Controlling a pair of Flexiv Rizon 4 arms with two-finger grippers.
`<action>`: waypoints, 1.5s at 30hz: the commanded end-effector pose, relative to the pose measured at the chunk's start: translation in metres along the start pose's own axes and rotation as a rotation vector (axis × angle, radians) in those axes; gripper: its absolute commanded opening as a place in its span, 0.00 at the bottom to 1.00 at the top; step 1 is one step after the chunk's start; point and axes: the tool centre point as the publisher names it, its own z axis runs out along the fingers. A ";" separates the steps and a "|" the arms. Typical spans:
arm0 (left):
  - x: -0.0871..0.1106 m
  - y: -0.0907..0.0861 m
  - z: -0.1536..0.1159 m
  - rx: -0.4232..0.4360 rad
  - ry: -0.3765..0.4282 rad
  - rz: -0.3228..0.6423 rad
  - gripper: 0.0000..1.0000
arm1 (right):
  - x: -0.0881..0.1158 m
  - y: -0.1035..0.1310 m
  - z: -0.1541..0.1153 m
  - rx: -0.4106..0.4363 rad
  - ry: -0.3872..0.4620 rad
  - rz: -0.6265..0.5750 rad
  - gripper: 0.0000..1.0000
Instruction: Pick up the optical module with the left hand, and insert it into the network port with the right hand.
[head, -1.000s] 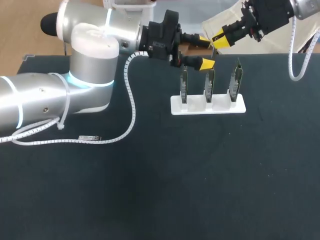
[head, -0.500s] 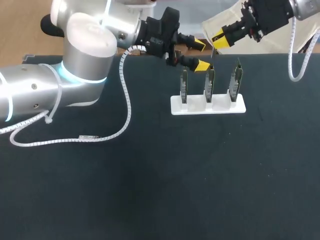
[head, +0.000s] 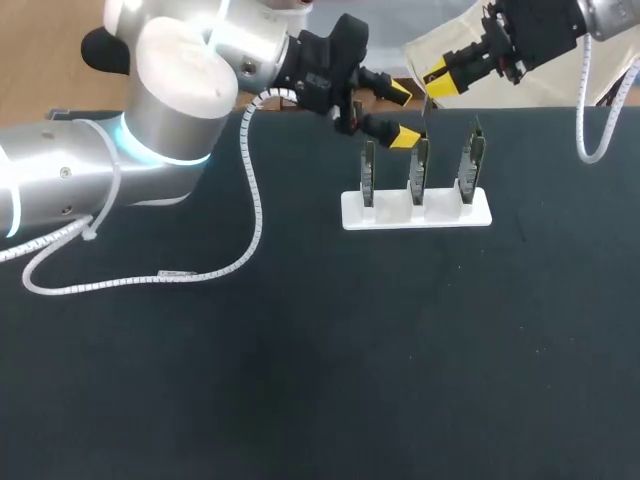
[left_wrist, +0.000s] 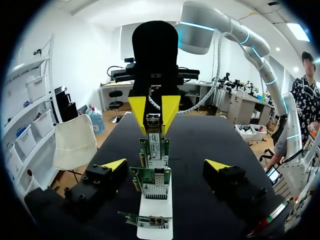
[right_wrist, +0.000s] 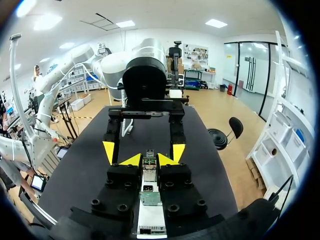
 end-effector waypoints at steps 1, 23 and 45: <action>0.000 0.002 0.002 0.010 0.020 -0.001 1.00 | 0.000 0.000 0.000 -0.001 0.000 0.000 0.00; 0.006 0.002 0.005 0.022 0.054 -0.028 1.00 | 0.001 0.000 0.000 -0.007 -0.002 0.003 0.00; 0.007 0.002 0.003 0.014 0.098 -0.061 1.00 | -0.001 0.005 -0.001 -0.009 0.027 -0.033 0.00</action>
